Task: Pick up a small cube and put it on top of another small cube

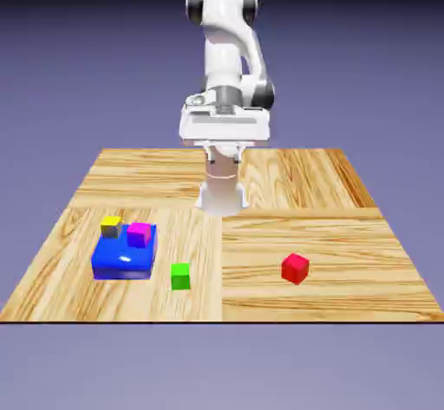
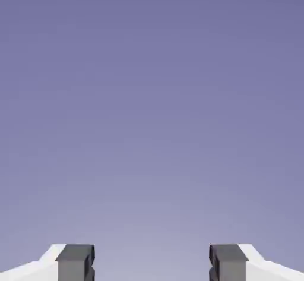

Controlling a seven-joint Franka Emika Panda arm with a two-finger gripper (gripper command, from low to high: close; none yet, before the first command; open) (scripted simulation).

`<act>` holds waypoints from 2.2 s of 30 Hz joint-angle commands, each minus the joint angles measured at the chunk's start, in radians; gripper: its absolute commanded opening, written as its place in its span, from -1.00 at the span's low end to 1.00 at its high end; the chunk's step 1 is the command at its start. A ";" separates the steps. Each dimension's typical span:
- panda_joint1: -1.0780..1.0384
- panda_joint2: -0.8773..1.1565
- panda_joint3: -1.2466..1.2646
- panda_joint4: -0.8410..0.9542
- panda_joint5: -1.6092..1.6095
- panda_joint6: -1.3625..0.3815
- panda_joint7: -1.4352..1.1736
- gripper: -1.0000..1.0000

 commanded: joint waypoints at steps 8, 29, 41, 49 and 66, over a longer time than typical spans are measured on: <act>0.173 0.173 -0.173 0.030 0.146 -0.061 -0.348 0.00; 0.627 0.629 -0.627 0.108 0.529 -0.222 -1.261 0.00; 0.887 0.889 -0.886 0.152 0.748 -0.314 -1.783 0.00; 1.060 1.062 -1.059 0.182 0.894 -0.375 -2.131 0.00; 0.931 1.156 -0.942 0.221 0.924 -0.268 -2.396 0.00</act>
